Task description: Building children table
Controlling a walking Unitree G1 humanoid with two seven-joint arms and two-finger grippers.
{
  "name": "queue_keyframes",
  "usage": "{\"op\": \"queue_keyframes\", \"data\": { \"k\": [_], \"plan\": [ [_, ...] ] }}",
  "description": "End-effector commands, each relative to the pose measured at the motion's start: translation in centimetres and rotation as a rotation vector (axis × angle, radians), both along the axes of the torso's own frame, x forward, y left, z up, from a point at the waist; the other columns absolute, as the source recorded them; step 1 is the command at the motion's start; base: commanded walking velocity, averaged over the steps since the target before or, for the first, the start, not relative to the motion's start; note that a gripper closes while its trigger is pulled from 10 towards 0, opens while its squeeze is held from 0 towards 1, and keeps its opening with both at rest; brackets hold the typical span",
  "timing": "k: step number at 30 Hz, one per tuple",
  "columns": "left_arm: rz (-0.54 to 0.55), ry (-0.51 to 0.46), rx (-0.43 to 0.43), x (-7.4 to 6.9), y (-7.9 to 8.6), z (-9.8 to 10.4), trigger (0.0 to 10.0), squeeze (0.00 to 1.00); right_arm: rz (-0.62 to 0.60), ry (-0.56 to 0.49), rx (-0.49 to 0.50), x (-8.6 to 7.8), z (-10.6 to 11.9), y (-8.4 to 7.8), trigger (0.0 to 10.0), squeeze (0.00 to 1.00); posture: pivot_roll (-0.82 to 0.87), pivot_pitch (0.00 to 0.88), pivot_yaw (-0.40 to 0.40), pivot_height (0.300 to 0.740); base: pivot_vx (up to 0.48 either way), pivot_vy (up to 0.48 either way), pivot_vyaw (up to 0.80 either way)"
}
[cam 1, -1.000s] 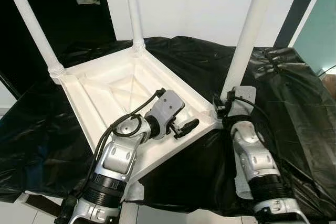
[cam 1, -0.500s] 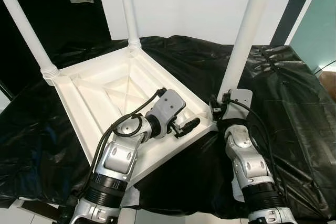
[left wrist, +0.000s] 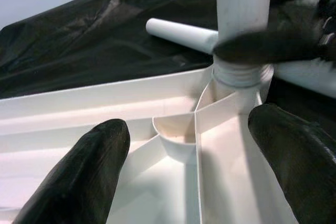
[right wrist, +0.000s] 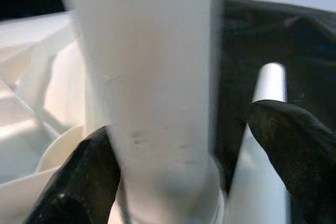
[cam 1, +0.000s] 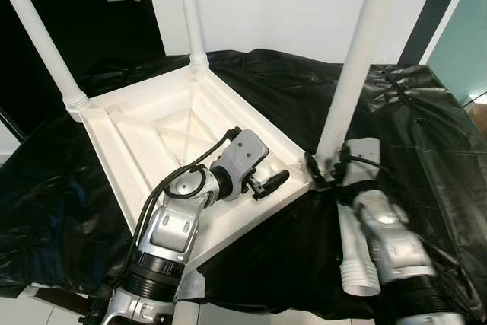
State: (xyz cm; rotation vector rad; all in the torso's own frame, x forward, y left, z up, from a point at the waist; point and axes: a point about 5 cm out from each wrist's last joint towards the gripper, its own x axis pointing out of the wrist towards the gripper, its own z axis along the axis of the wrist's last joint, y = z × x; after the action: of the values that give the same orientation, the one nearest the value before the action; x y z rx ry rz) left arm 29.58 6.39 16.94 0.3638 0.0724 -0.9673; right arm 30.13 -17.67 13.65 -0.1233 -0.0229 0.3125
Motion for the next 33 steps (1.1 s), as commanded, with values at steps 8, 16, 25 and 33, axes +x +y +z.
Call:
{"op": "queue_keyframes", "data": {
  "k": [8, 16, 25, 33],
  "plan": [
    [0.088, -0.049, -0.031, -0.5, -0.7, -1.2, 10.0, 0.0, 0.298, 0.016, -0.046, 0.9, 1.4, -1.4, 10.0, 0.0, -0.04, 0.0, 0.009, 0.74, 0.0, 0.0, 0.0],
    [0.1, -0.062, -0.096, -0.9, -1.4, -1.7, 10.0, 0.0, 0.397, 0.046, -0.129, 2.1, 1.6, -1.5, 10.0, 0.0, -0.03, 0.0, 0.01, 0.74, 0.0, 0.0, 0.0],
    [0.01, -0.116, -0.046, -1.9, -2.4, -3.0, 10.0, 0.0, 0.512, 0.063, -0.186, 3.5, 1.8, -0.5, 7.8, 0.0, -0.03, 0.0, 0.016, 0.74, 0.0, 0.0, 0.0],
    [-0.044, -0.135, -0.016, -2.0, -2.6, -3.3, 10.0, 0.0, 0.544, 0.086, -0.205, 4.0, 1.4, -0.8, 0.0, 0.0, -0.03, 0.0, 0.013, 0.74, 0.0, 0.0, 0.0]
  ]
}}
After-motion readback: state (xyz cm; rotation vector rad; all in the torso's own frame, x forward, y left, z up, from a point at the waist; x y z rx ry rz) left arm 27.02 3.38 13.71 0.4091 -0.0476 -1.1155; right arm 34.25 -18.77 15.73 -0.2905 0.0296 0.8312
